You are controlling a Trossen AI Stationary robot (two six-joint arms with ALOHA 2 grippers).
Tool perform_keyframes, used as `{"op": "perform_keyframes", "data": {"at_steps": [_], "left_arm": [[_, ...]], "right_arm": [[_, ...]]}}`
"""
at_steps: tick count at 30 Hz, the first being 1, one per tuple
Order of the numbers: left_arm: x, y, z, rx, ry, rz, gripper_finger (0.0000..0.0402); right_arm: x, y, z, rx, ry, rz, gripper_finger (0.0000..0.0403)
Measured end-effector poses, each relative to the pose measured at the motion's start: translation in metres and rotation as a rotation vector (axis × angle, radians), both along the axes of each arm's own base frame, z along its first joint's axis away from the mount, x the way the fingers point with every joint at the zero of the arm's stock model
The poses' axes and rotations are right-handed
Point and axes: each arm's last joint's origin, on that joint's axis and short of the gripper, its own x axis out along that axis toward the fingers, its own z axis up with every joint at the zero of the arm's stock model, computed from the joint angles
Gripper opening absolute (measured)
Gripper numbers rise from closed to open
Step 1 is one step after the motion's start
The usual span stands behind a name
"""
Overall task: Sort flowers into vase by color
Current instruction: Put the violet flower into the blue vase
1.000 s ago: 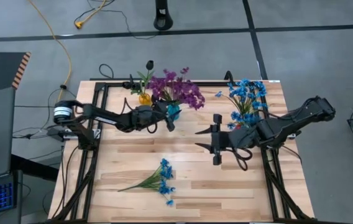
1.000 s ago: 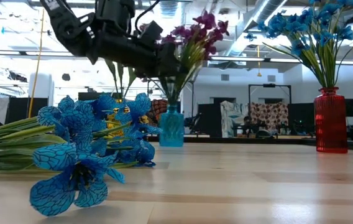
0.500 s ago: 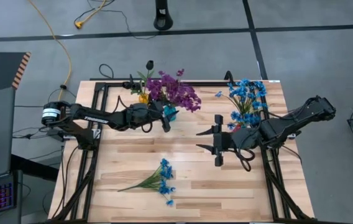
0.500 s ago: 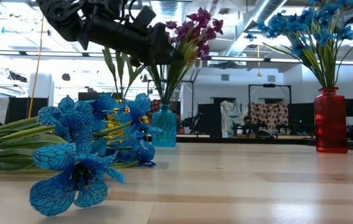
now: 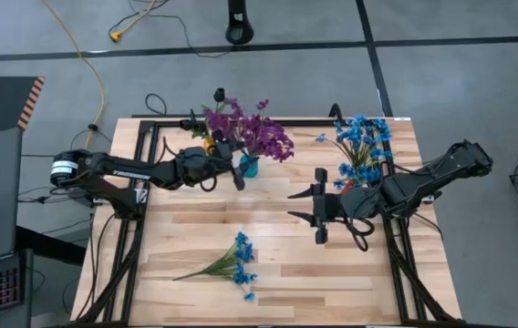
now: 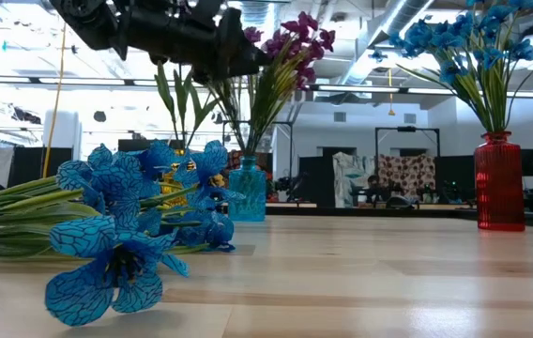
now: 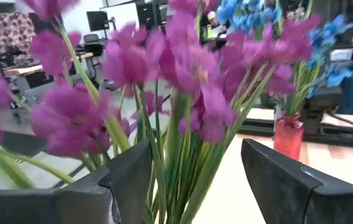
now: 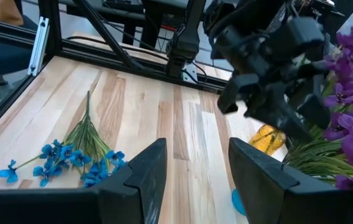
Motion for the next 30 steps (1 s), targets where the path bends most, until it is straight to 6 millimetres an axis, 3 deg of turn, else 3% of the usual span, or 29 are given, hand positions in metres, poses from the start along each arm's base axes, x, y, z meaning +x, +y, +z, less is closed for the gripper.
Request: {"op": "perform_keyframes", "data": {"at_steps": [8, 18, 30], "left_arm": [[-0.008, -0.005, 0.009, -0.014, 0.003, -0.068, 0.0236], [-0.007, -0.01, -0.004, -0.064, 0.129, -0.261, 0.0236], [-0.007, -0.018, -0.01, 0.049, 0.216, -0.541, 0.0236]], "right_arm": [[0.0, 0.0, 0.0, 0.0, 0.001, -0.002, 0.0198], [0.0, 0.0, 0.0, 0.004, -0.003, -0.003, 0.0198], [0.0, 0.0, 0.0, 0.004, -0.002, -0.003, 0.0198]]}}
